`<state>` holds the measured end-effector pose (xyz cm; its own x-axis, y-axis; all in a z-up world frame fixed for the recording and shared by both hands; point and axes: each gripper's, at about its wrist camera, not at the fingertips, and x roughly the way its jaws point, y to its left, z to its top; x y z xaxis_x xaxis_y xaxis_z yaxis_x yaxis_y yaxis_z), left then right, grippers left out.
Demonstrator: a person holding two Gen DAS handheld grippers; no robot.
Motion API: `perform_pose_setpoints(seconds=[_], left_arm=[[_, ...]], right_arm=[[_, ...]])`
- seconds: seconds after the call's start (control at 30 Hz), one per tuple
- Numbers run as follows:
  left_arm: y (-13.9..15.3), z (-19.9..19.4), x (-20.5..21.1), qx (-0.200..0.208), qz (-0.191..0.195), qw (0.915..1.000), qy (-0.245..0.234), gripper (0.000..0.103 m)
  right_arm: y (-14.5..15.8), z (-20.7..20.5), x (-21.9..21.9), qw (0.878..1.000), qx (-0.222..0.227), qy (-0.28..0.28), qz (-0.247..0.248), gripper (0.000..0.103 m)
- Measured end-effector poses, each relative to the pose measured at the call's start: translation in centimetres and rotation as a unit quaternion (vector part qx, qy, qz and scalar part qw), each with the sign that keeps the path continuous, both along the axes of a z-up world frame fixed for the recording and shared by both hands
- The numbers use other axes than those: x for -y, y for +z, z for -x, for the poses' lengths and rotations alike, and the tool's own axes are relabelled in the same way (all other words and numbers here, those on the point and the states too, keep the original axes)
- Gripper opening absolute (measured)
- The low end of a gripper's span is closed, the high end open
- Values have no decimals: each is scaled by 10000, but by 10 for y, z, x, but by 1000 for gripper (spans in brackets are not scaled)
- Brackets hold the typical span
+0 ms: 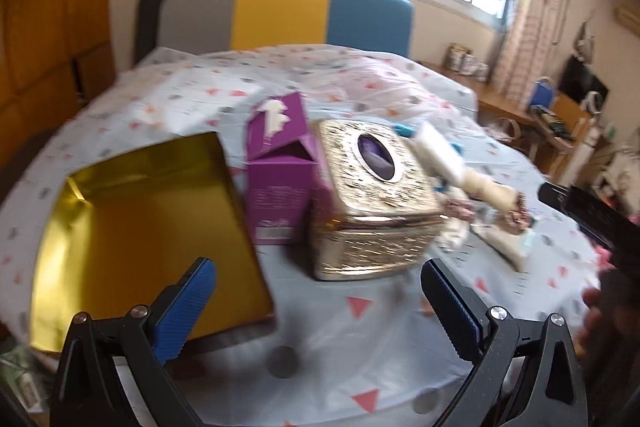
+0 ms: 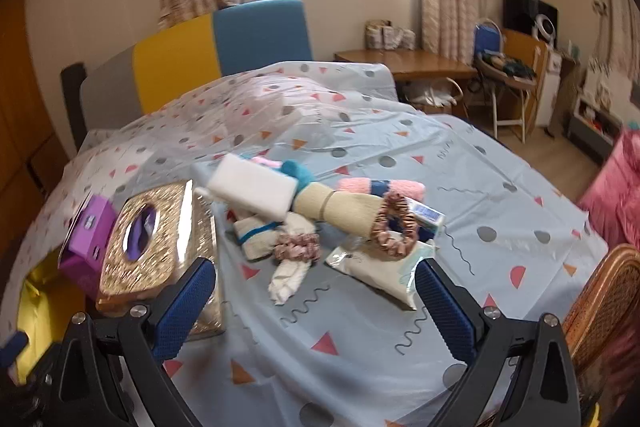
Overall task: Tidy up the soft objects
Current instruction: 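Reach the left tool over the soft items and grasp the white sponge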
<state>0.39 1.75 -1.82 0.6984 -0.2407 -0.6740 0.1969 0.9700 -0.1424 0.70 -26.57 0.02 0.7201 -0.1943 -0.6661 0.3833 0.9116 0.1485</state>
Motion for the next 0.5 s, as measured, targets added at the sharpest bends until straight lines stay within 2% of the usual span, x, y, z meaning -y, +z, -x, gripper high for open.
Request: perform_pose_setpoints(seconds=[0.13,0.27,0.5], left_arm=[[1,-1,15,24,-60,9994,-354,103],[5,-5,41,-48,-101,9956,-932,103],[21,-29,91,-120,-166,9852,-1703,102]], right_arm=[[-7,-1,50,9972,-93,-505,-538,102],[-16,1,93,9916,-19,-938,-891,102],[-35,-4,137,9788,206,-1185,-1658,102]])
